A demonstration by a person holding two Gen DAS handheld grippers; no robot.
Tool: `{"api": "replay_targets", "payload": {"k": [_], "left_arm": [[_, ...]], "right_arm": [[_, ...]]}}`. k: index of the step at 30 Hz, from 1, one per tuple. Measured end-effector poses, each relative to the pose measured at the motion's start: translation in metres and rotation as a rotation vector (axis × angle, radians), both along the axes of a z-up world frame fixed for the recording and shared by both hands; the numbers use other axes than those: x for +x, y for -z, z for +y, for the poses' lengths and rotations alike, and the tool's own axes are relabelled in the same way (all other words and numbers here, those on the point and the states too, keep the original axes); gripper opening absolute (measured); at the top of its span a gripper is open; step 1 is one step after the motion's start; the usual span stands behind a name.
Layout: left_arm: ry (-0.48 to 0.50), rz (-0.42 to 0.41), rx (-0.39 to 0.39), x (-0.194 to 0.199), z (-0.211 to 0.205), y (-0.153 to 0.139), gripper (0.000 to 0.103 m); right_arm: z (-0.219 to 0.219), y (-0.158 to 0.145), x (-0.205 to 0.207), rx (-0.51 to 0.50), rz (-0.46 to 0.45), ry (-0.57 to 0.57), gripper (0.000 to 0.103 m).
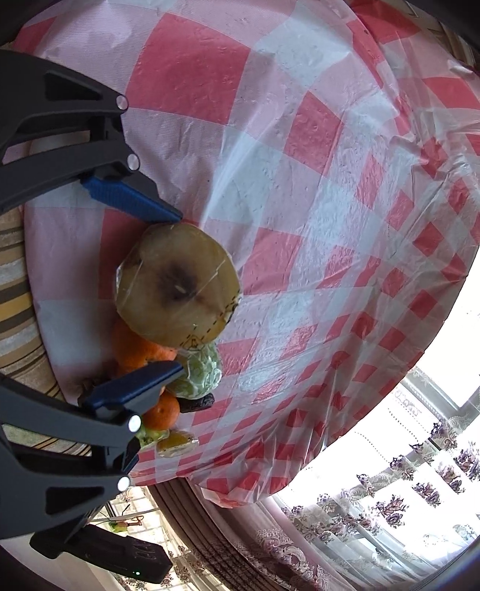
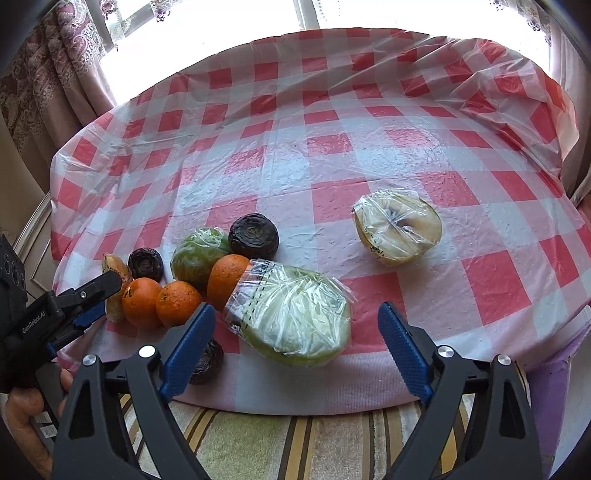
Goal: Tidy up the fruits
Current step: 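Grasp the wrapped apple half with the left tool while the right tool grasps the wrapped cabbage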
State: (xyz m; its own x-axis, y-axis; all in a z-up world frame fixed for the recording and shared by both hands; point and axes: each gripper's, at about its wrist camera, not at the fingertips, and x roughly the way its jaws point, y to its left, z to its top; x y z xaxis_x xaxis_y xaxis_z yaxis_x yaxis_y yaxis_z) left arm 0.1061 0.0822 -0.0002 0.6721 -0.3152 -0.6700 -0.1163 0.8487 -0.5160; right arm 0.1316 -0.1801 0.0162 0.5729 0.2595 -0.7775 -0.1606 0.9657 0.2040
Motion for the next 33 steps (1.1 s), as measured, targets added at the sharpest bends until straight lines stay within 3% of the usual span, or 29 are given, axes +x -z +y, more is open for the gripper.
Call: {"api": "replay_targets", "payload": {"k": [4,6,9,33], "left_arm": [[-0.016,0.003,0.016,-0.001,0.002,0.001,0.065],[-0.018,-0.002,0.011,-0.002,0.004,0.002,0.064],[-0.02,-0.004,0.022,-0.003,0.002,0.002,0.063],[-0.028,-0.081,0.129,-0.022,-0.01,-0.017,0.062]], "right_arm": [[-0.001,0.007,0.004,0.022,0.025,-0.002,0.077],[0.0,0.01,0.004,0.022,0.035,-0.009,0.066],[0.001,0.011,0.002,0.017,0.03,-0.011,0.061],[-0.003,0.005,-0.014,0.021,-0.019,-0.012,0.059]]}}
